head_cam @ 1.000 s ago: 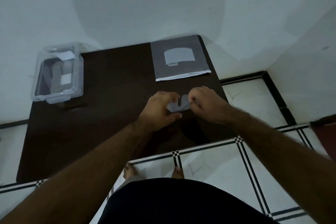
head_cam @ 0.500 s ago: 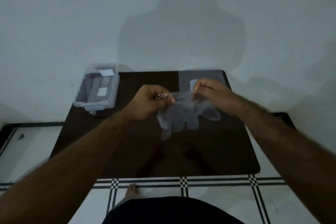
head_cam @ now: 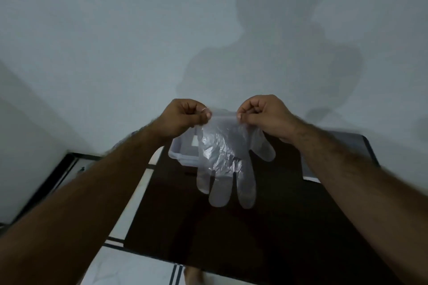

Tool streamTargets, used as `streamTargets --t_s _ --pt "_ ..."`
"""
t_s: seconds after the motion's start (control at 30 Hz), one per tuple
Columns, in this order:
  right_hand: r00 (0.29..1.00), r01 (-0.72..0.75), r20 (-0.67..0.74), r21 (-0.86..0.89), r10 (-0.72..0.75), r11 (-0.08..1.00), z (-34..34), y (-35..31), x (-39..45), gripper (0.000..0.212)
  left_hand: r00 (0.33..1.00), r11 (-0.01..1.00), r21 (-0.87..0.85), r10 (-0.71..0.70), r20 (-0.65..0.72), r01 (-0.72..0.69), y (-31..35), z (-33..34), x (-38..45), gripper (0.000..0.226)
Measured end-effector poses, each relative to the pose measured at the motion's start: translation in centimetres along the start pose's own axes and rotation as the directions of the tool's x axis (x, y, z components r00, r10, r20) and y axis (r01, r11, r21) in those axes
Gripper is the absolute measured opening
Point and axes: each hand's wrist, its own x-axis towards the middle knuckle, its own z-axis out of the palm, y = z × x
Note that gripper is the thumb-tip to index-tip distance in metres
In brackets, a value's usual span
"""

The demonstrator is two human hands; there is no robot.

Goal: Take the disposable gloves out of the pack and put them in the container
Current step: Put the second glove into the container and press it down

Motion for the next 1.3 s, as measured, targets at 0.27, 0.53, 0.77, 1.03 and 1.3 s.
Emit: streamTargets --t_s 0.27,0.53,0.77,1.03,1.3 --pt "0.997 -0.052 -0.060 0.048 0.055 0.997 7.4 -0.5 12.8 0.009 0.998 0.997 0.063 -0.042 -0.057 0.045 -5.7 -11.3 6.3 0.021" --pt "0.985 -0.109 -0.126 0.066 0.116 0.992 9.4 0.7 20.4 0.012 0.999 0.997 0.069 -0.022 -0.041 0.025 -9.7 -15.1 12.5 0.014" --pt "0.975 0.075 -0.214 0.045 -0.064 0.996 8.1 -1.5 22.2 0.025 0.979 0.983 0.041 0.180 -0.099 -0.177 -9.0 -16.0 15.6 0.024" --pt "0.960 0.261 -0.067 -0.150 -0.273 0.954 7.5 -0.8 18.4 0.013 0.896 0.882 0.220 0.440 -0.065 -0.417 -9.4 -15.4 13.7 0.019" --pt "0.944 0.329 0.151 -0.530 -0.294 0.782 9.1 4.8 17.3 0.013 0.906 0.664 0.627 0.383 0.183 -0.407 -15.1 -13.2 12.3 0.030"
